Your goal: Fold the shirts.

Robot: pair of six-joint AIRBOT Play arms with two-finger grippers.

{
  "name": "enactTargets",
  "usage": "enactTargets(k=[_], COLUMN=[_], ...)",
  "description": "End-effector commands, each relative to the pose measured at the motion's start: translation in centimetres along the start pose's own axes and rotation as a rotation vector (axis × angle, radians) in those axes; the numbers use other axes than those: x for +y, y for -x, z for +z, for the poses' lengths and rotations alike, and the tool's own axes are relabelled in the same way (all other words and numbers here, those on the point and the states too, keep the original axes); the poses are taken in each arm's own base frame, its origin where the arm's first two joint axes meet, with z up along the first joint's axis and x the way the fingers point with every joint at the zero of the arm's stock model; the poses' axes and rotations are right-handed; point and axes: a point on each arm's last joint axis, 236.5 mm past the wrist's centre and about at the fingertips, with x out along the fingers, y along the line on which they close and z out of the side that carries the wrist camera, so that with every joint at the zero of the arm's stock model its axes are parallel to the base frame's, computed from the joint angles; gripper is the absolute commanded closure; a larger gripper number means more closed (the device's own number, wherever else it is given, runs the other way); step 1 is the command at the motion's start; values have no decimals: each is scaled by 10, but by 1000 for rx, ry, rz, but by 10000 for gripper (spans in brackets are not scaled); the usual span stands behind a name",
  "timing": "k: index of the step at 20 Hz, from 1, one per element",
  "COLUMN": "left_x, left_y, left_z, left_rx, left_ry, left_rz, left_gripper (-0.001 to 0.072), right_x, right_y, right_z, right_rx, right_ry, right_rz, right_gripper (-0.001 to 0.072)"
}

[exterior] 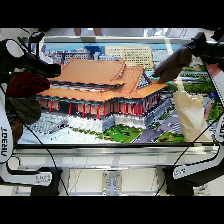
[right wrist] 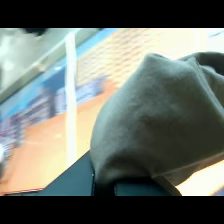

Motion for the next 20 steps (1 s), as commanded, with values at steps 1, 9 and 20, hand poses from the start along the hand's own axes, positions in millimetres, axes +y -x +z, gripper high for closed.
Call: enactTargets(k=[1, 9, 20], left_x=[-8, -25, -29], left_y=[0, -1, -2], left_z=[1, 2, 2], left_rx=[-5, -5, -4], left_ry=[7, -2, -9], left_rz=[-32, -73, -78], left_gripper=[692, 692, 692], right_x=[-95, -131, -225], right_y=[57, 207, 203], right_z=[6, -26, -227], right_rx=[25, 113, 489], right_ry=[-13, 49, -185], right_rz=[-325, -561, -611], right_gripper=[691, 691, 202])
